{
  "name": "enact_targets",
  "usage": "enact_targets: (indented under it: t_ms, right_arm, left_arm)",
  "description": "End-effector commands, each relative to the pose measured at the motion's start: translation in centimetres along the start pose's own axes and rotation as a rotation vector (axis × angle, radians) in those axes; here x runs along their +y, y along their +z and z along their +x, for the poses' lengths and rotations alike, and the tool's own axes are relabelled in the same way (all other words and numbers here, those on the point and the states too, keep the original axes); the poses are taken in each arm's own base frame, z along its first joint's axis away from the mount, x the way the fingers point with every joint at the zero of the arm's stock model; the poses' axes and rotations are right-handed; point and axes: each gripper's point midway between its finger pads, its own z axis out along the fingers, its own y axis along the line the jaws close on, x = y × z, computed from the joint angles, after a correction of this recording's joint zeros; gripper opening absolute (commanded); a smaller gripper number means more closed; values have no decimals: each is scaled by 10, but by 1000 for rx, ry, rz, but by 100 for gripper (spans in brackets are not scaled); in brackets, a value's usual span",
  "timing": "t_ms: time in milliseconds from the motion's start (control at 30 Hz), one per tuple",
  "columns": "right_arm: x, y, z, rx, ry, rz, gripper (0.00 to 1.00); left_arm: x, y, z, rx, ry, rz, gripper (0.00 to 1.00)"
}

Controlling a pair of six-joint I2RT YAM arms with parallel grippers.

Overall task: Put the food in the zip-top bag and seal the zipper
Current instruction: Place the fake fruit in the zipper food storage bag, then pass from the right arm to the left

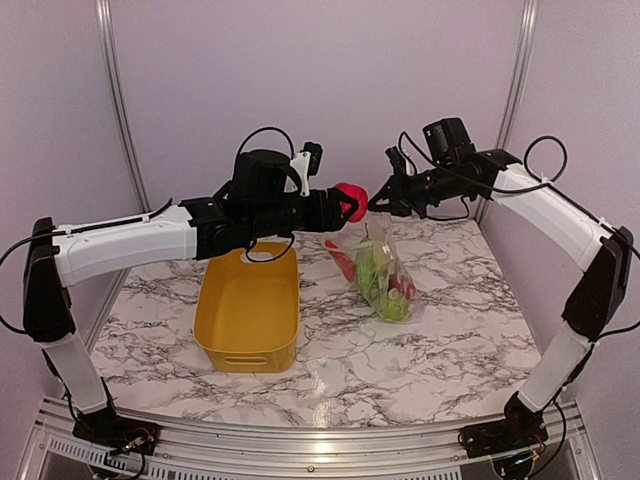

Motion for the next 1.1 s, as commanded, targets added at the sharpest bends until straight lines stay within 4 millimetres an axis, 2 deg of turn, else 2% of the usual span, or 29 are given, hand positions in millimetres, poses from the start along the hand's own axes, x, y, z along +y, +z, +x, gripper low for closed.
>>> enact_targets:
  t_ms: [0, 100, 133, 167, 200, 300, 433, 533, 600, 733, 900, 1067]
  right_arm:
    - [42, -31, -14, -68, -49, -84, 0]
    - [43, -33, -14, -70, -46, -83, 0]
    - [43, -33, -13, -68, -46, -84, 0]
    - [43, -33, -12, -68, -42, -83, 0]
    - [43, -34, -12, -69, -42, -83, 0]
    - [44, -37, -12, -77, -47, -80, 0]
    - [40, -37, -9, -75, -45, -70, 0]
    - [38, -37, -6, -78, -39, -71, 0]
    - [38, -38, -5, -79, -36, -72, 0]
    - [37, -38, -3, -81, -37, -75, 0]
    - [33, -36, 3, -72, -34, -76, 0]
    - [32, -34, 6, -62, -32, -81, 0]
  left_arm:
    - [6, 11, 8, 2, -2, -72, 61]
    - [5, 26, 28, 82, 19, -92, 70]
    - [-2, 30, 23, 81, 35, -87, 77]
    - [-2, 33, 25, 91, 50, -98, 95]
    - [-3, 37, 24, 91, 56, -111, 98]
    - [-12, 32, 1, 52, 61, -104, 99]
    - [-26, 6, -39, -41, 90, -89, 99]
    - [-26, -16, -63, -105, 122, -118, 99]
    - [-16, -30, -71, -129, 123, -176, 99]
    - [10, -44, -54, -63, 129, -283, 99]
    - [31, -45, -12, 108, 92, -336, 78]
    - [31, -36, 19, 214, 16, -281, 52]
